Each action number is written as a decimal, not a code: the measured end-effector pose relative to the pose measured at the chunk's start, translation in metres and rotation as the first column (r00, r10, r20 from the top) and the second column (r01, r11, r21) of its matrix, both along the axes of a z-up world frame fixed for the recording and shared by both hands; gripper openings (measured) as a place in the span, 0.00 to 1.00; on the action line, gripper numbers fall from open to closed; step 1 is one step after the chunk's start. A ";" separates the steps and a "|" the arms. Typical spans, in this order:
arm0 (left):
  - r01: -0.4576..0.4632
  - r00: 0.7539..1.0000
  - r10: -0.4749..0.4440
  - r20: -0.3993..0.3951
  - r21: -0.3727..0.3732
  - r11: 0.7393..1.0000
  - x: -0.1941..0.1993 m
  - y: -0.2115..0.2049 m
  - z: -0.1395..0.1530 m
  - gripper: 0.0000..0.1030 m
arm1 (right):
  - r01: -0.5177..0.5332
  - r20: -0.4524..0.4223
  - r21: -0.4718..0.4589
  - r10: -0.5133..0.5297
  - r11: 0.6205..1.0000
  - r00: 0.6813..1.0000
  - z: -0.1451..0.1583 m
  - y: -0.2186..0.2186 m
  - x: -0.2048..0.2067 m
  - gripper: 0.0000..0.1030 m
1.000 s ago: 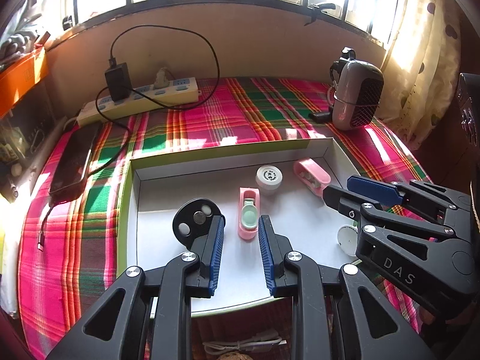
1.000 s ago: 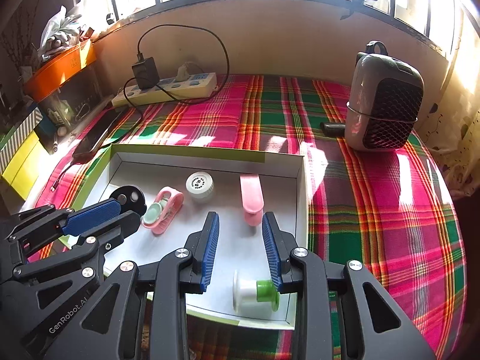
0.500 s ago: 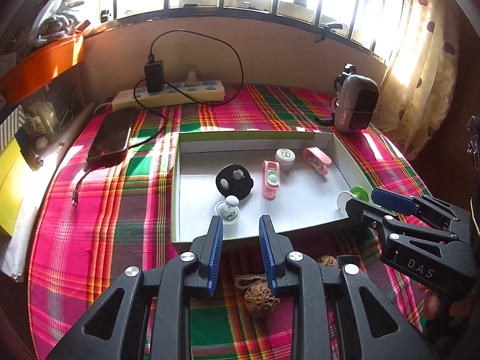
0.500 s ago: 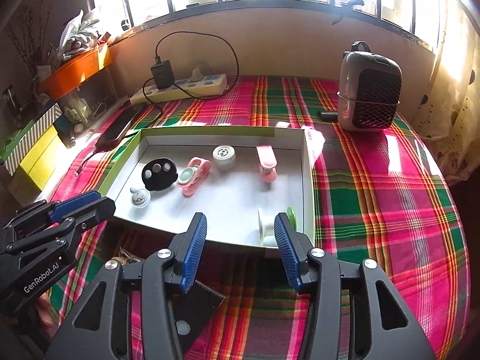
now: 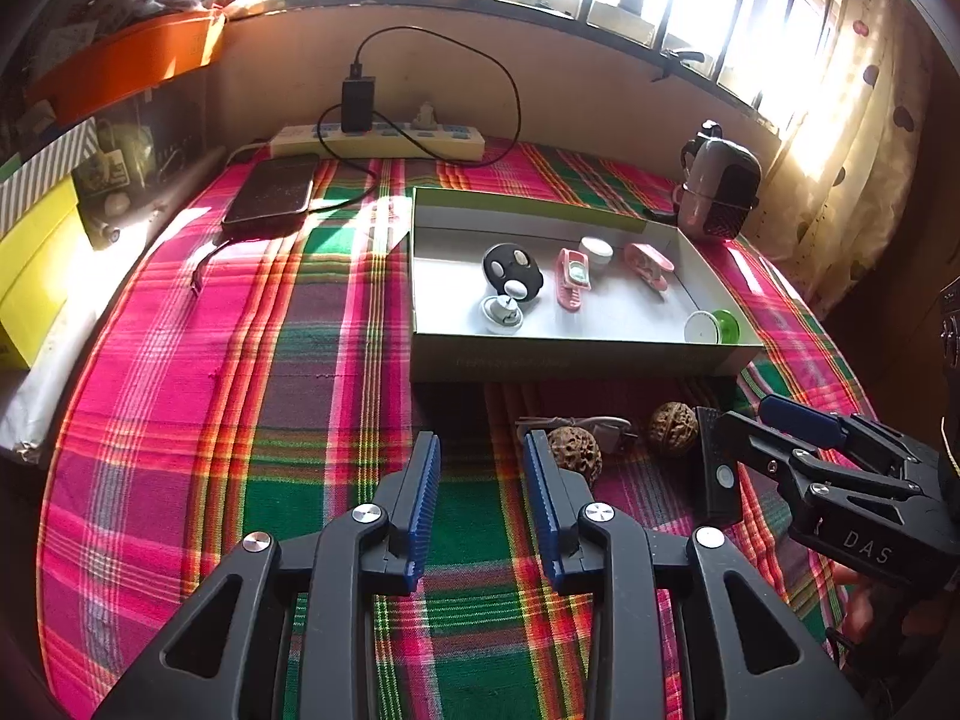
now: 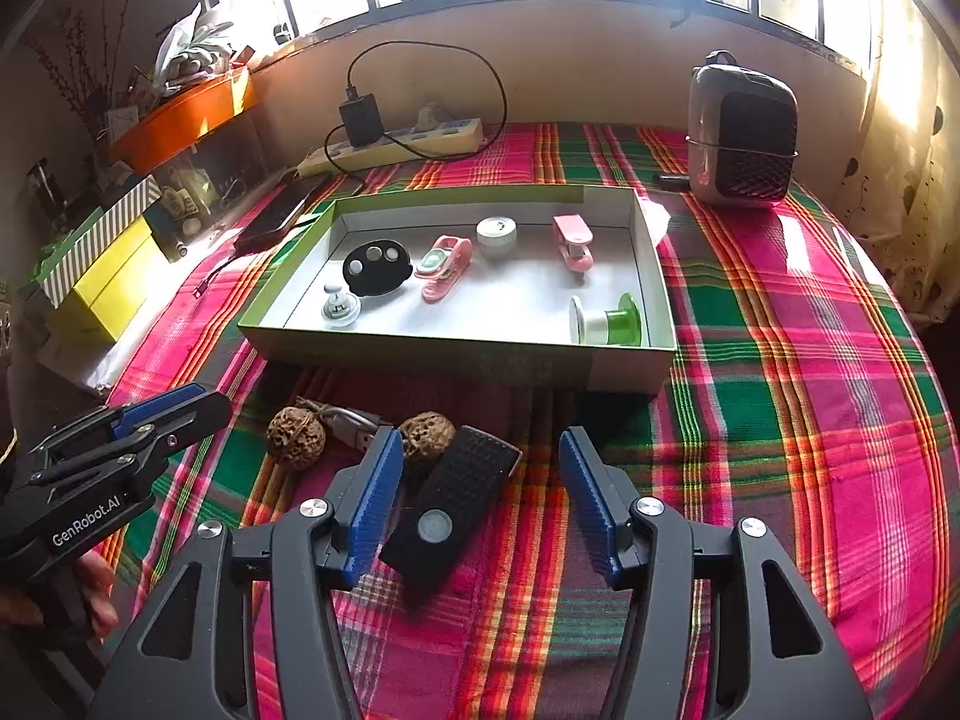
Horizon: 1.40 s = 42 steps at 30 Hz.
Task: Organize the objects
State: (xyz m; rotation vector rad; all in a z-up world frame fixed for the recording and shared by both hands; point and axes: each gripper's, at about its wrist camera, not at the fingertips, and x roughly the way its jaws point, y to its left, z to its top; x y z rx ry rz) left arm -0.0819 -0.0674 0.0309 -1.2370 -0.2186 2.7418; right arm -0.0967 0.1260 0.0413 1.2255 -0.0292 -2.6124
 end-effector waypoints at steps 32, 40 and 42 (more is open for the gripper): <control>0.121 0.990 -0.125 0.064 0.051 0.991 -0.007 0.025 -0.015 0.33 | 0.083 0.044 0.157 -0.090 0.984 0.995 -0.028 0.011 0.005 0.57; 0.127 0.987 -0.129 0.091 0.035 0.991 -0.018 0.032 -0.021 0.33 | 0.078 0.044 0.146 -0.085 0.986 0.995 -0.028 0.018 0.001 0.57; 0.124 0.988 -0.126 0.088 0.027 0.992 -0.020 0.034 -0.021 0.33 | 0.083 0.042 0.149 -0.090 0.985 0.995 -0.028 0.020 0.000 0.57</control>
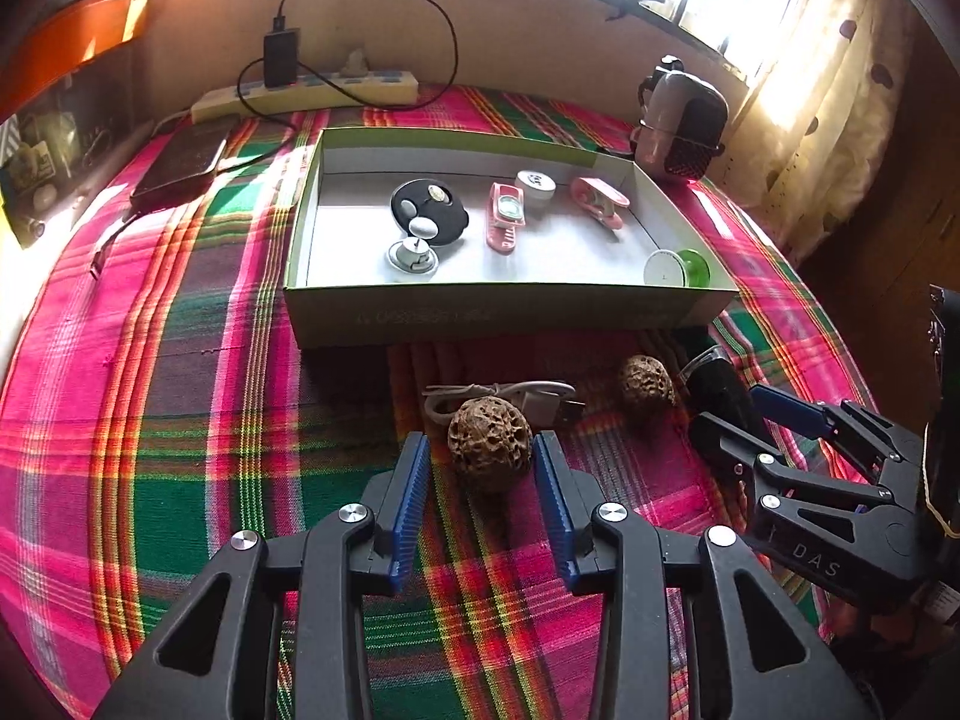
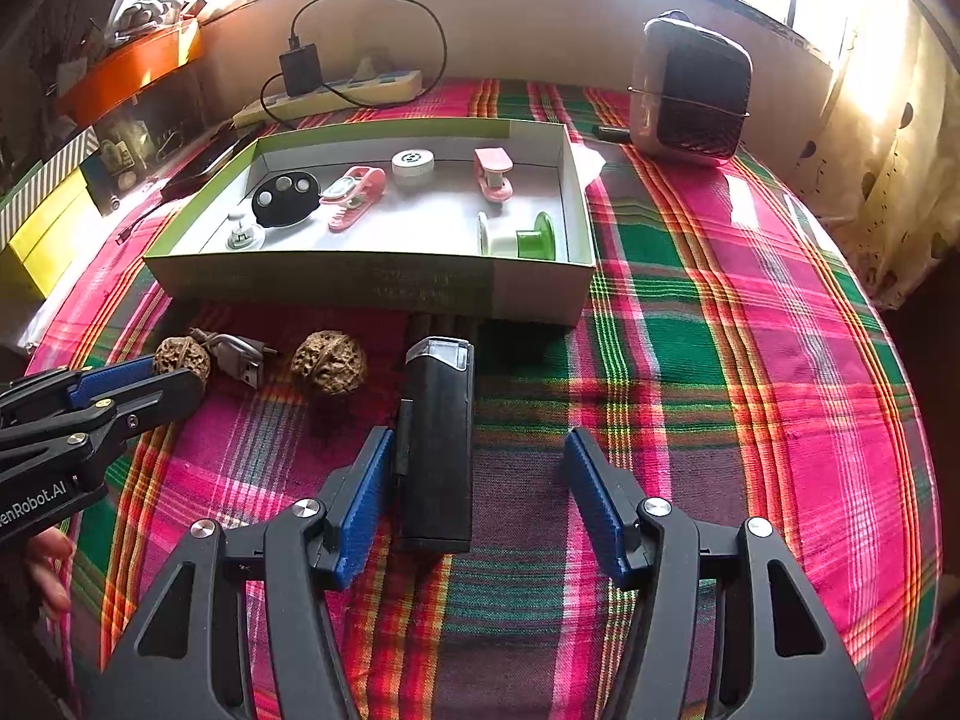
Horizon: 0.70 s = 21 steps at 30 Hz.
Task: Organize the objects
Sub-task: 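Move the right gripper to the black remote while left approaches a brown walnut, then close the left gripper on the walnut while right grasps the black remote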
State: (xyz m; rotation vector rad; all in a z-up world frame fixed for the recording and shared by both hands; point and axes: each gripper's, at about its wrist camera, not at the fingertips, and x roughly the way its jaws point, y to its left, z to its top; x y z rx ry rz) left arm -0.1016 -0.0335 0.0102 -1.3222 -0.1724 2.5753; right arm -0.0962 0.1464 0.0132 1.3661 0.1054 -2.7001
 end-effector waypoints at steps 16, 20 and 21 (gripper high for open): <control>-0.016 1.000 0.016 -0.013 -0.040 0.999 -0.008 0.008 -0.001 0.33 | -0.016 -0.012 -0.003 0.016 1.000 1.000 0.001 0.009 -0.004 0.51; -0.021 1.000 0.020 -0.017 -0.041 0.999 -0.008 0.008 -0.001 0.33 | -0.021 -0.016 -0.005 0.021 1.000 1.000 0.000 0.010 -0.004 0.50; -0.023 1.000 0.022 -0.017 -0.043 0.999 -0.008 0.008 -0.001 0.32 | -0.021 -0.017 -0.005 0.021 1.000 1.000 0.000 0.010 -0.004 0.50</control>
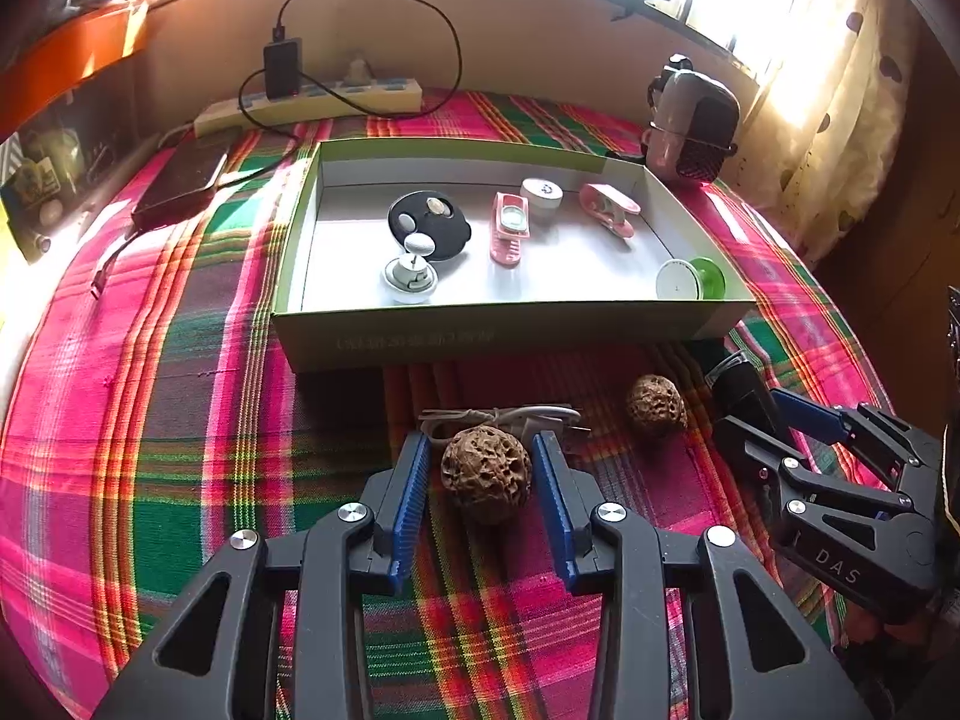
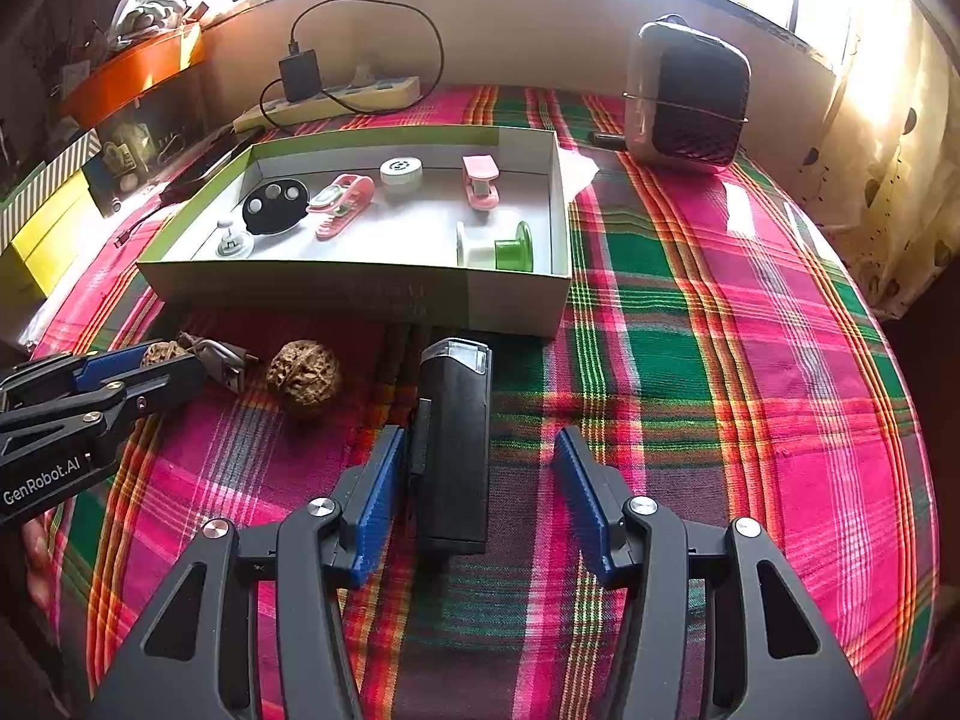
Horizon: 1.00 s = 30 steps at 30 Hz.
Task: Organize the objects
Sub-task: 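Close the left gripper on the walnut while right grasps the black remote, then lift the walnut with left while right lifts the black remote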
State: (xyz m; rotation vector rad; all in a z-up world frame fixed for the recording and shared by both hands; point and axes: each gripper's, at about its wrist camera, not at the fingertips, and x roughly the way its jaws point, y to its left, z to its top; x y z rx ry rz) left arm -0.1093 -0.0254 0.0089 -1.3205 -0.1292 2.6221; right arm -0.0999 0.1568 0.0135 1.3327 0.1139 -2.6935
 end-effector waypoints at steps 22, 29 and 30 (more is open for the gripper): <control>-0.019 1.000 0.019 -0.006 -0.011 1.000 0.001 -0.001 0.000 0.26 | -0.013 -0.017 -0.008 0.013 1.000 1.000 0.001 0.002 0.002 0.28; -0.021 1.000 0.021 -0.007 -0.011 1.000 0.001 -0.001 0.000 0.26 | -0.013 -0.017 -0.008 0.013 1.000 1.000 0.001 0.002 0.002 0.28; -0.020 1.000 0.020 -0.008 -0.012 1.000 0.001 -0.001 0.000 0.26 | -0.013 -0.017 -0.007 0.013 1.000 1.000 0.001 0.002 0.002 0.28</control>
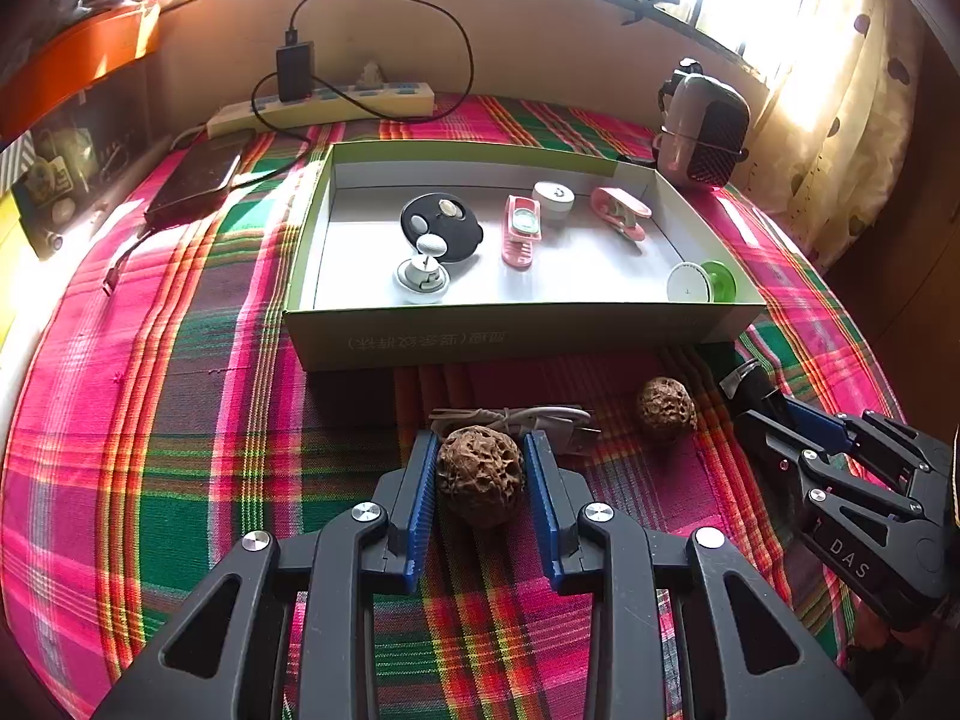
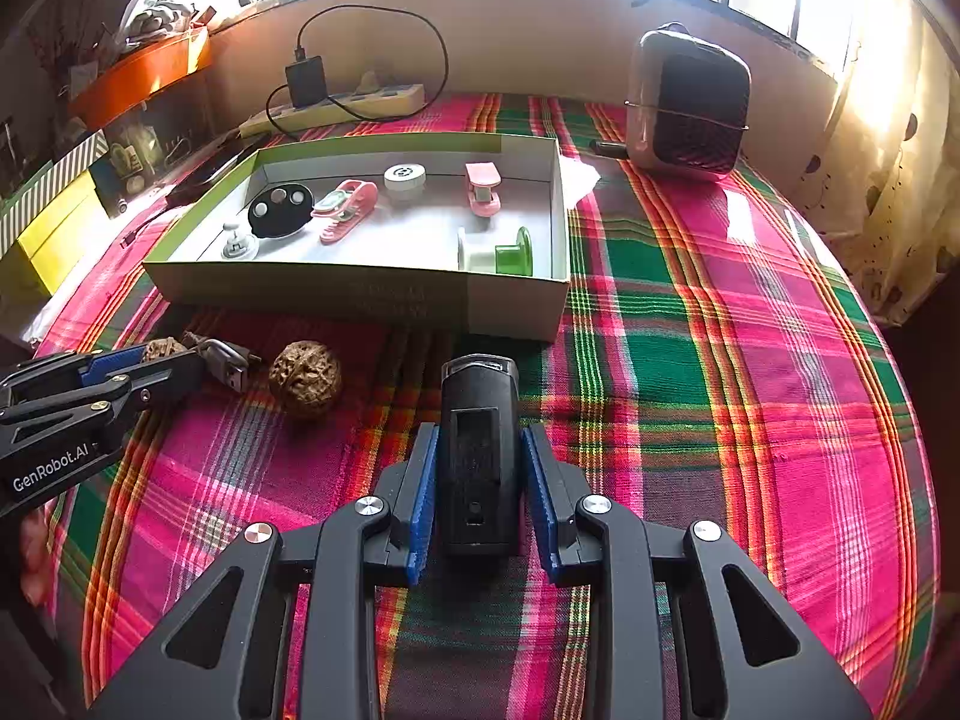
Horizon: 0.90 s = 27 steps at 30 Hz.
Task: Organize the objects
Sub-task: 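Lift the walnut with left while right lifts the black remote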
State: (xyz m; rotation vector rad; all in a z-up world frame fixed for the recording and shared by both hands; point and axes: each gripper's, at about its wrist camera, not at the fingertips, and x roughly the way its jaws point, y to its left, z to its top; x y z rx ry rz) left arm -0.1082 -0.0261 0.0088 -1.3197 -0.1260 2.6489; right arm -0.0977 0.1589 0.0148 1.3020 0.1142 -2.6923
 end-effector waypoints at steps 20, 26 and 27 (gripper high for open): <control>-0.003 1.000 0.003 -0.001 -0.012 1.000 0.002 0.000 0.000 0.26 | 0.000 -0.001 -0.001 0.000 1.000 1.000 0.000 0.000 0.001 0.28; -0.004 1.000 0.004 -0.002 -0.020 1.000 0.004 -0.001 0.002 0.26 | -0.001 -0.005 -0.009 0.001 1.000 1.000 0.002 0.000 0.002 0.28; -0.003 1.000 0.003 -0.003 -0.021 1.000 0.005 0.000 0.002 0.26 | -0.003 -0.008 -0.010 0.003 1.000 1.000 0.003 0.000 0.002 0.28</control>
